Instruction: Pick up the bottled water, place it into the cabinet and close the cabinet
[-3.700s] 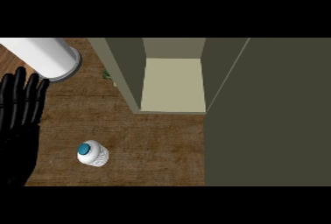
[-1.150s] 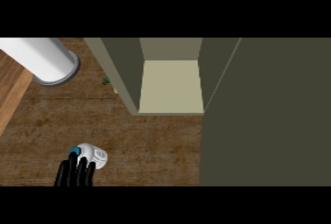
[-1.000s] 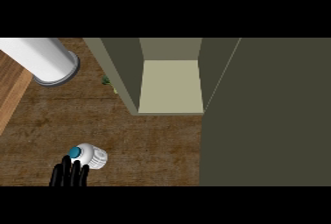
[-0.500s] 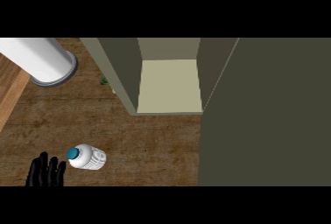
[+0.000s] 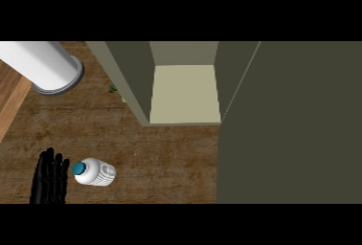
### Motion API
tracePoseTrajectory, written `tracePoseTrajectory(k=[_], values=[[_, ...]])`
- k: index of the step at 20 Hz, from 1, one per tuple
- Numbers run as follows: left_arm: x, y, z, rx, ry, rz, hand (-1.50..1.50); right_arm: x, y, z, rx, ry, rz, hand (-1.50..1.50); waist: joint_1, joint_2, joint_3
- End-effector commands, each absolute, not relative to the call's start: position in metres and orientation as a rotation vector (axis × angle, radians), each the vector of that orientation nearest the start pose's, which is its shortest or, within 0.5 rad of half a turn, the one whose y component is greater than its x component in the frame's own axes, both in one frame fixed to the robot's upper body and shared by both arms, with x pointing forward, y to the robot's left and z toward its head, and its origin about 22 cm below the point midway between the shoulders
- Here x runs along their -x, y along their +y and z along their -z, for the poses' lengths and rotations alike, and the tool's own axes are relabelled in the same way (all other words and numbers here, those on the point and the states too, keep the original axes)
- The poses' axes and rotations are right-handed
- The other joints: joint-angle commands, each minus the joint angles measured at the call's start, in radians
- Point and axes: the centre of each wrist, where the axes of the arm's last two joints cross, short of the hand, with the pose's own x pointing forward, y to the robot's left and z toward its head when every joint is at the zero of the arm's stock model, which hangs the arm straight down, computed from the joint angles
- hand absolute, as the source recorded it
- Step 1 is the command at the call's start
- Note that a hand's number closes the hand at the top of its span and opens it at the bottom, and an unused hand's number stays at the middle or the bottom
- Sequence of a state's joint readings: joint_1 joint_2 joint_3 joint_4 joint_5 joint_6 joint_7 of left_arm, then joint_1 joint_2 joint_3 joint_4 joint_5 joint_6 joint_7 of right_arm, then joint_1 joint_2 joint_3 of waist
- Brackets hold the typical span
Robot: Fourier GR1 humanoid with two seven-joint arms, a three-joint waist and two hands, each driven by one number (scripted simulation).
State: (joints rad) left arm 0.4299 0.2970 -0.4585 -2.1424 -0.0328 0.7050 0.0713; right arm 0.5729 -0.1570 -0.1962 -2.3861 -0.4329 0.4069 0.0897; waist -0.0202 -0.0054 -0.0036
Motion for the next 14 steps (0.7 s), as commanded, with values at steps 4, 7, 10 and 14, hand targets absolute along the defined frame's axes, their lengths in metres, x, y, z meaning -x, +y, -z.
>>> tracePoseTrajectory(k=[4, 7, 10, 14], values=[[-0.142, 0.217, -0.022, -0.363, -1.595, -0.252, -1.50, -0.059, -0.294, -0.149, -0.279, -1.883, -0.134, -1.50, -0.003, 0.001, 0.002], [-0.139, 0.237, -0.009, -0.361, -1.564, -0.244, -1.50, -0.061, -0.296, -0.154, -0.270, -1.894, -0.131, -1.50, 0.006, 0.002, 0.002], [-0.146, 0.263, 0.013, -0.379, -1.554, -0.260, -1.50, -0.059, -0.295, -0.151, -0.275, -1.894, -0.124, -1.50, 0.004, 0.002, 0.001], [-0.141, 0.251, 0.044, -0.373, -1.506, -0.260, -1.50, -0.056, -0.302, -0.155, -0.294, -1.891, -0.142, -1.50, 0.000, 0.001, 0.001]])
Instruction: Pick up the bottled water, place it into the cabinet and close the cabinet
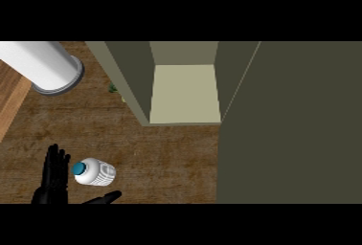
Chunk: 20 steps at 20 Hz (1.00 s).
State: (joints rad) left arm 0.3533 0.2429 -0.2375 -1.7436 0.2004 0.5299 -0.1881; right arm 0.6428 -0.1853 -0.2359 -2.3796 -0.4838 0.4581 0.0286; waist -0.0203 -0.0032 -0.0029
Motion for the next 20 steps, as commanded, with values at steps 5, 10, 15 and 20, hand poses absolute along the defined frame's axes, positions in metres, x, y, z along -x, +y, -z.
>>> tracePoseTrajectory(k=[5, 10, 15, 20], values=[[-0.171, 0.264, 0.073, -0.344, -1.481, -0.276, -1.50, -0.061, -0.301, -0.146, -0.305, -1.913, -0.125, -1.50, -0.004, 0.002, 0.001], [-0.163, 0.277, 0.105, -0.388, -1.450, -0.297, -1.50, -0.048, -0.300, -0.157, -0.320, -1.901, -0.150, -1.50, -0.015, 0.000, -0.001], [-0.169, 0.270, 0.114, -0.323, -1.496, -0.368, -1.50, -0.051, -0.296, -0.152, -0.322, -1.896, -0.117, -1.50, 0.004, 0.002, 0.000], [-0.166, 0.293, 0.132, -0.213, -1.526, -0.382, -1.50, -0.044, -0.297, -0.157, -0.317, -1.900, -0.122, -1.50, -0.004, 0.002, -0.001]])
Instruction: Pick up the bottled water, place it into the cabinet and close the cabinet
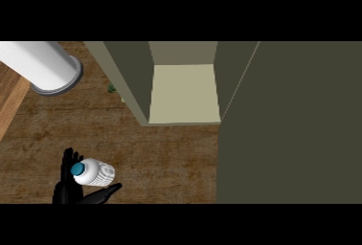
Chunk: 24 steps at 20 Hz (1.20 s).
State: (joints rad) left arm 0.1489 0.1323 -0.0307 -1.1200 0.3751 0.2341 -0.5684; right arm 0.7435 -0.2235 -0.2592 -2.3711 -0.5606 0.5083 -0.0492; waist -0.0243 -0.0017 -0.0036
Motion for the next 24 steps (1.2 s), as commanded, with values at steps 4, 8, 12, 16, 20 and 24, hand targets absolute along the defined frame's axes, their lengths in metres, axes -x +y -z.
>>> tracePoseTrajectory(k=[4, 8, 12, 16, 20, 24], values=[[-0.164, 0.272, 0.147, -0.128, -1.569, -0.392, -1.50, -0.040, -0.308, -0.158, -0.289, -1.882, -0.156, -1.50, 0.000, -0.001, 0.001], [-0.178, 0.277, 0.151, -0.081, -1.590, -0.456, 1.50, -0.038, -0.311, -0.154, -0.268, -1.883, -0.129, -1.50, 0.000, 0.001, 0.001], [-0.170, 0.271, 0.162, 0.014, -1.608, -0.541, 1.50, -0.040, -0.302, -0.156, -0.261, -1.914, -0.119, -1.50, 0.006, 0.002, 0.000], [-0.182, 0.261, 0.154, 0.021, -1.654, -0.523, 1.50, -0.033, -0.315, -0.165, -0.283, -1.900, -0.177, -1.50, 0.003, -0.002, 0.002], [-0.188, 0.262, 0.154, 0.041, -1.691, -0.474, 1.50, -0.035, -0.314, -0.169, -0.267, -1.880, -0.186, -1.50, 0.008, 0.000, 0.001], [-0.201, 0.287, 0.149, 0.041, -1.751, -0.416, 1.50, -0.038, -0.315, -0.153, -0.254, -1.905, -0.158, -1.50, 0.005, 0.001, 0.001]])
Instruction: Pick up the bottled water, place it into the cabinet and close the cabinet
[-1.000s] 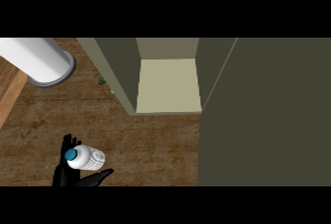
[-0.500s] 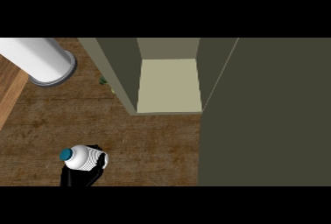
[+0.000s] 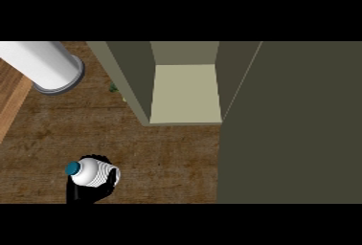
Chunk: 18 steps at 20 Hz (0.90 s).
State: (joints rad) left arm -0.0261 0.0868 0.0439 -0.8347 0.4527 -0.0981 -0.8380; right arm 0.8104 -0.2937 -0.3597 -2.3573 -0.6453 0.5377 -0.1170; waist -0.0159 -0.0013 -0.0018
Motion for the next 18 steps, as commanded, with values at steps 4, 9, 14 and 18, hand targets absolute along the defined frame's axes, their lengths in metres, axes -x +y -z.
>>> tracePoseTrajectory(k=[4, 9, 14, 18], values=[[-0.230, 0.333, 0.120, 0.178, -1.744, -0.340, 1.50, -0.042, -0.329, -0.149, -0.278, -1.899, -0.163, -1.50, -0.005, 0.002, -0.001], [-0.248, 0.333, 0.107, 0.160, -1.744, -0.260, 1.50, -0.035, -0.315, -0.154, -0.252, -1.901, -0.159, -1.50, -0.002, 0.001, 0.000], [-0.251, 0.278, 0.098, 0.247, -1.758, -0.202, 1.50, -0.031, -0.330, -0.158, -0.246, -1.902, -0.135, -1.50, 0.008, -0.005, 0.002], [-0.273, 0.249, 0.074, 0.272, -1.742, -0.176, 1.50, -0.032, -0.321, -0.164, -0.258, -1.901, -0.140, -1.50, 0.006, -0.003, 0.001]])
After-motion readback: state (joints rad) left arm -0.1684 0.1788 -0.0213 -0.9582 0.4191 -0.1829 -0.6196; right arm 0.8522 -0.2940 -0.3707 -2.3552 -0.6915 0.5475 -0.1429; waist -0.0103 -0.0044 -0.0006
